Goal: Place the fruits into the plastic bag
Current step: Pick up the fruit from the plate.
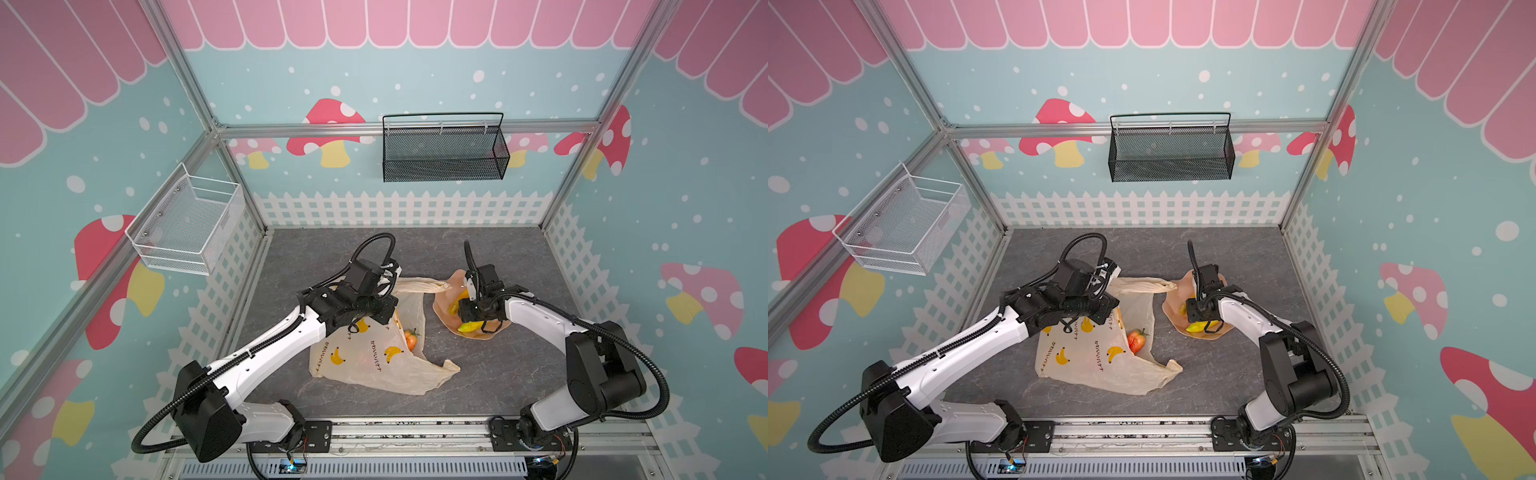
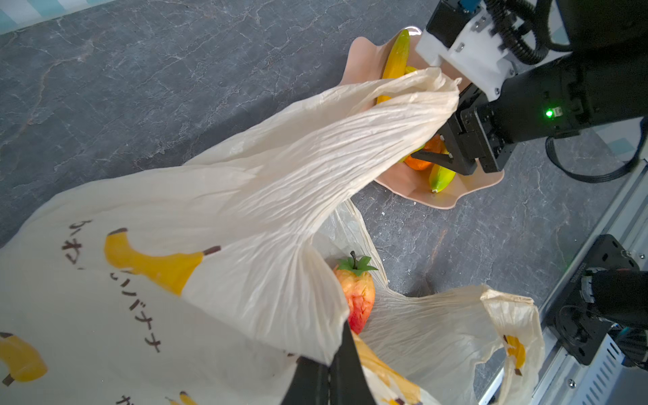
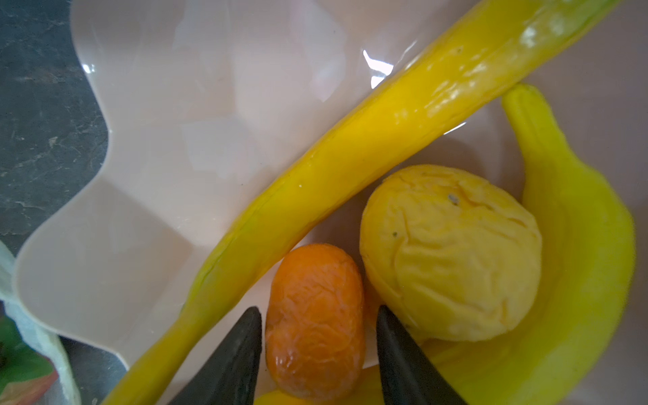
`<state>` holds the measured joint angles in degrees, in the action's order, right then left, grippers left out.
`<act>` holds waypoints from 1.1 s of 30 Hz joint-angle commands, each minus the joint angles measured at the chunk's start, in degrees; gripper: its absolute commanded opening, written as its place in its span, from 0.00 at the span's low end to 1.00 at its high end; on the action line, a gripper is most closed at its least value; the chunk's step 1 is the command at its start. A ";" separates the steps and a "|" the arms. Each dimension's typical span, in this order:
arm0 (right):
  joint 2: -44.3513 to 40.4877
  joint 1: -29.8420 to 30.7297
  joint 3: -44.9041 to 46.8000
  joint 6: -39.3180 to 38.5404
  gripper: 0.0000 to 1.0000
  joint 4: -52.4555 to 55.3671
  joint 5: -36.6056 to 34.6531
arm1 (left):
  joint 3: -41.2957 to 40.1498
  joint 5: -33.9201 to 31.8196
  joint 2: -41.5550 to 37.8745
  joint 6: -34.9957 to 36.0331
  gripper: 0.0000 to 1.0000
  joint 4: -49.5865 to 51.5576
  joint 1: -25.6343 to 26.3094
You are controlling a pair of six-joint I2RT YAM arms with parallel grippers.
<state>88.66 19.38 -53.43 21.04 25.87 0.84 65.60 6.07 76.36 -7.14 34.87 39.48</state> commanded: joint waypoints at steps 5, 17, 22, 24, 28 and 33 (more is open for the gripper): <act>1.97 -0.31 -0.98 -0.21 0.50 -1.01 -0.86 | -0.04 -0.22 -0.87 -0.15 0.00 -0.20 -0.02; -0.03 -0.30 -1.75 -0.20 0.42 -0.01 -0.57 | 0.06 -0.29 -0.61 -0.12 0.00 -0.21 -0.04; -3.02 -0.30 -3.62 -0.18 0.40 2.17 -0.14 | 0.15 -0.18 -0.56 0.02 0.00 -0.18 -0.10; -4.50 -0.30 -4.42 -0.02 0.40 3.12 -0.14 | 0.15 -0.23 -0.55 -0.01 0.00 -0.23 -0.04; -7.36 -0.39 -6.12 0.39 0.40 4.92 -0.16 | 0.21 -0.27 -0.51 0.02 0.00 -0.24 -0.04; -9.98 -0.46 -8.06 0.67 0.39 6.64 -0.31 | 0.05 -0.10 -0.42 -0.02 0.00 -0.22 -0.11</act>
<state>79.99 19.33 -60.03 21.43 29.71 0.89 65.60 6.07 76.36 -7.14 34.87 39.48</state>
